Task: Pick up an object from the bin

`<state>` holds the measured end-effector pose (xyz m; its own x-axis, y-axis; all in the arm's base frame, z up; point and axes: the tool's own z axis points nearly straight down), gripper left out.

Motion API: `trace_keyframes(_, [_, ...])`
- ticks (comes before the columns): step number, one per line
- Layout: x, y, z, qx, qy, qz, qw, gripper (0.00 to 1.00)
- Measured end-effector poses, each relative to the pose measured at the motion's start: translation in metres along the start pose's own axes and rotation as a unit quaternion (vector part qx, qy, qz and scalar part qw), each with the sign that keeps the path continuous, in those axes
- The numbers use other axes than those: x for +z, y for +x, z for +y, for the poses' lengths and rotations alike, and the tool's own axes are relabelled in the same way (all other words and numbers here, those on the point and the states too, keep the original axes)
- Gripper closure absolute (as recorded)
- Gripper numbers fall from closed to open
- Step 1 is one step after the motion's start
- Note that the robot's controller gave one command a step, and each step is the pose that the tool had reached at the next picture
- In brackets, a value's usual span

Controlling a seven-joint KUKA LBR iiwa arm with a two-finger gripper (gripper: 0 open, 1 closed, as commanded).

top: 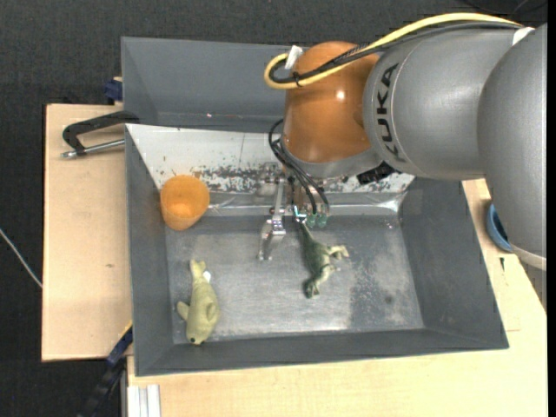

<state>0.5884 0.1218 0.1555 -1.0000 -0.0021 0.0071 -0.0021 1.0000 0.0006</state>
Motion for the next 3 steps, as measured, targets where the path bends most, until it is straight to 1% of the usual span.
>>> trace_keyframes(1, [0.043,-0.009,0.079,-0.038,-0.002,-0.0045,0.9993,0.0])
trace_keyframes(2, [0.053,0.025,0.112,-0.116,0.0,-0.0047,0.9932,0.0])
trace_keyframes(3, [0.081,0.045,0.112,-0.152,0.0,-0.0114,0.9882,0.0])
